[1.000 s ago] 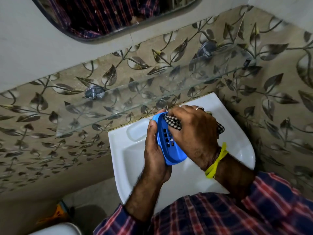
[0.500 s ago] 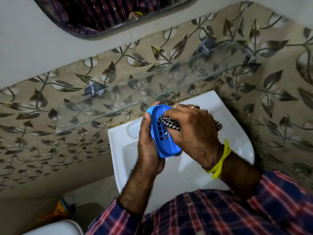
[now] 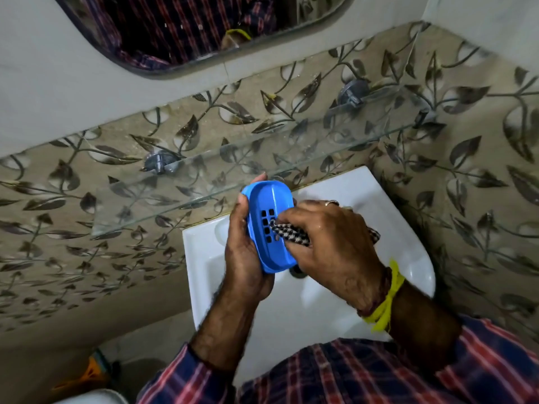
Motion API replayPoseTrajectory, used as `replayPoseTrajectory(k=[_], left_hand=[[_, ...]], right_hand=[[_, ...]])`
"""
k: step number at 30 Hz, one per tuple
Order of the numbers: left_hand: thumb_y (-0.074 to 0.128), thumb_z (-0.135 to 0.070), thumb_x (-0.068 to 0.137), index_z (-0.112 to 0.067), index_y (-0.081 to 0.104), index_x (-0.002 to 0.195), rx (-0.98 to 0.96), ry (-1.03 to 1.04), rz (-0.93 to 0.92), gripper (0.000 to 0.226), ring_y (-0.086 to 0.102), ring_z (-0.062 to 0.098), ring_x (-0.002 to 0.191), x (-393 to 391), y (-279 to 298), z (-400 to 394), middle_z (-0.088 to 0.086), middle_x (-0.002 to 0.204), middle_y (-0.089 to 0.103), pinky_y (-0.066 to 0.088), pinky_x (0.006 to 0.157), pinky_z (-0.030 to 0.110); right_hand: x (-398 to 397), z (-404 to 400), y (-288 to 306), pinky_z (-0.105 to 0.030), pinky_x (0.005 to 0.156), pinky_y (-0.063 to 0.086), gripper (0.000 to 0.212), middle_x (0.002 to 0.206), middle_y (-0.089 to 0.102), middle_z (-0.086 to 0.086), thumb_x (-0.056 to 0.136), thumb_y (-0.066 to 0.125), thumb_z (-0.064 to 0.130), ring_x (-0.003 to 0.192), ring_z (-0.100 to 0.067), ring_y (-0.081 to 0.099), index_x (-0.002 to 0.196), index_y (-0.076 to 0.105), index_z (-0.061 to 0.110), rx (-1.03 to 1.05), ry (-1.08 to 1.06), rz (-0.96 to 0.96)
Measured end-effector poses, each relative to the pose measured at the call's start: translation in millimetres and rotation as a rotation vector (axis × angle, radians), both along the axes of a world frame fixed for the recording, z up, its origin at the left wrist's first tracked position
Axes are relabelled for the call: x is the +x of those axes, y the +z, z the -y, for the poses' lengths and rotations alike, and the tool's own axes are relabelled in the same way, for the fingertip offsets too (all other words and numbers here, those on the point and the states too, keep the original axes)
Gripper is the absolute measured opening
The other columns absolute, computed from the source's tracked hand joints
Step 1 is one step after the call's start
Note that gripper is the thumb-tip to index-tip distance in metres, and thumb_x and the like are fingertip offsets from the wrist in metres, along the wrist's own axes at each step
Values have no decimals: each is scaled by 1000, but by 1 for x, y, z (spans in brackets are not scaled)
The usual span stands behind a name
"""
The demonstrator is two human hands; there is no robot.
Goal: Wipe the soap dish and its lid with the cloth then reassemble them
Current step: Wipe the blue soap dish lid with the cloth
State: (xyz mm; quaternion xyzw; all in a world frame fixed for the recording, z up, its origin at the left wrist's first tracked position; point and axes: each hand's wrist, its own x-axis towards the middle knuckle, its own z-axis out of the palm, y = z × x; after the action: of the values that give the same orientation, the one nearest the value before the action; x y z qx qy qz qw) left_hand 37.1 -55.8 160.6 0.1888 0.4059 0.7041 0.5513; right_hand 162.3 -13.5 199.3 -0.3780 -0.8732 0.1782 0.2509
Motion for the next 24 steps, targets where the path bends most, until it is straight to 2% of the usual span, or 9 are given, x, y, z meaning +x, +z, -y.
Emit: replayPoseTrajectory(k=[3,7,10,14,17,21,24], left_hand=[[39,-51,103,-25,63,136,-19,6,-22,49,72,22,91,2,0,-2,9,106,74,62,75,35],[36,-48,105,-22,57,140,1,17,-27,49,73,21,83,-9,4,-5,7,97,75,62,74,33],[38,-48,103,-20,55,141,4,18,-54,50,72,20,80,-9,4,-6,6,94,74,61,72,32],[40,-49,101,-22,57,139,-6,6,-42,50,70,23,81,-10,3,-6,7,96,73,60,73,35],[40,-50,102,-24,59,138,-41,28,-70,49,67,23,84,-8,1,-4,5,98,72,56,73,36],[39,-50,102,-26,67,128,-89,-13,-31,45,70,28,86,-5,-1,-3,13,105,71,58,76,37],[40,-50,102,-24,64,133,-92,-9,-32,46,70,29,91,-5,-2,-3,15,109,71,60,78,37]], right_hand=[[0,-4,2,-37,69,54,27,91,71,2,73,69,24,86,-27,66,100,70,25,16,-50,-19],[2,5,0,-34,70,54,24,92,71,6,76,70,30,85,-22,66,100,70,30,-47,64,58],[3,6,0,-35,74,54,27,99,72,7,77,70,28,90,-22,66,104,71,31,-86,29,37],[3,6,-1,-34,74,51,30,97,71,6,74,73,26,88,-23,65,104,71,33,-24,149,147],[5,3,2,-33,74,49,31,99,69,7,76,69,24,92,-24,63,106,70,34,-23,119,176],[5,-3,7,-36,71,47,36,91,65,3,77,61,13,87,-27,59,107,70,33,61,331,326],[6,-3,11,-39,68,51,37,88,64,3,74,63,11,84,-27,60,102,72,33,50,359,275]])
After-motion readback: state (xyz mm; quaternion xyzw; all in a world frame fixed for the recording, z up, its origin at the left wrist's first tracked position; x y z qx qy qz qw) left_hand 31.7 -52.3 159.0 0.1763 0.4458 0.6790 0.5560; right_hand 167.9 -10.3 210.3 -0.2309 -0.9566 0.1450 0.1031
